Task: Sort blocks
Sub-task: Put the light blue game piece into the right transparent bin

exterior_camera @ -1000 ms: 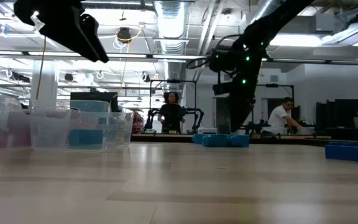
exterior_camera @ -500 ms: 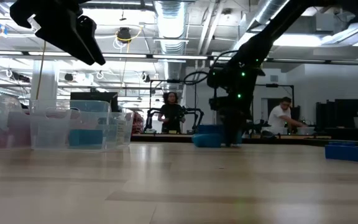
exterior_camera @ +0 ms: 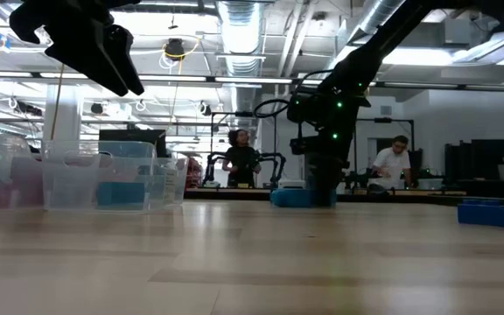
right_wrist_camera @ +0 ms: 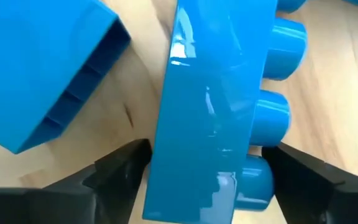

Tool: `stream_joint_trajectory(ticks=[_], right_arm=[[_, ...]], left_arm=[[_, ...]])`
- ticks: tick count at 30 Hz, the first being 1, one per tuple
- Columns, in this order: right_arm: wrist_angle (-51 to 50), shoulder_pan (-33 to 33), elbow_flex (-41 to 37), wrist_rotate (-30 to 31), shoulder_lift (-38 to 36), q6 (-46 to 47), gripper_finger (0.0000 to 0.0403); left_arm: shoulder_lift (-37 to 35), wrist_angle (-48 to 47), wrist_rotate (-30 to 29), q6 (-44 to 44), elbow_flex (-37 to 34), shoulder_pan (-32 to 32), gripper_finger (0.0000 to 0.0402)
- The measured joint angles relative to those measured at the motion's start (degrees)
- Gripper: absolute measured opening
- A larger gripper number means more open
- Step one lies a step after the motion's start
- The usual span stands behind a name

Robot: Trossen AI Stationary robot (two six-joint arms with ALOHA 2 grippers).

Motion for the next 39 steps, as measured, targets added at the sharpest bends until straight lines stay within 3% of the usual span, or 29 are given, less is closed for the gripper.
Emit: stream_joint_trajectory(ticks=[9, 15, 25, 29, 32, 39], right_arm=[[-0.9, 0.7, 0.1, 0.7, -0.2, 0.5, 0.0265], [-4.9, 0.9, 0.0, 1.0, -1.5, 0.4, 0.025], [-12.7, 7.6, -0.1, 0.9, -14.9, 0.9, 0.0248], [-11.6, 15.0, 0.0, -0.8, -20.1, 1.8, 0.0248], [-8.9, 19.8, 0.0, -5.9, -22.5, 3.5, 0.0247], [-1.9, 26.1, 0.1, -13.0, -24.4, 8.2, 0.0247]], left_arm=[[0.0, 0.0, 0.0, 0.0, 0.0, 0.0, 0.0286], [0.0, -0.8, 0.0, -1.0, 0.0, 0.0, 0.0286], [0.3, 6.2, 1.5, 4.2, 0.0, 0.3, 0.0286], [0.3, 10.4, -3.0, 13.3, 0.0, 0.5, 0.0286], [0.3, 12.9, -6.3, 23.6, 0.0, 0.5, 0.0286], [0.3, 24.2, -7.1, 46.9, 0.0, 0.7, 0.0286]])
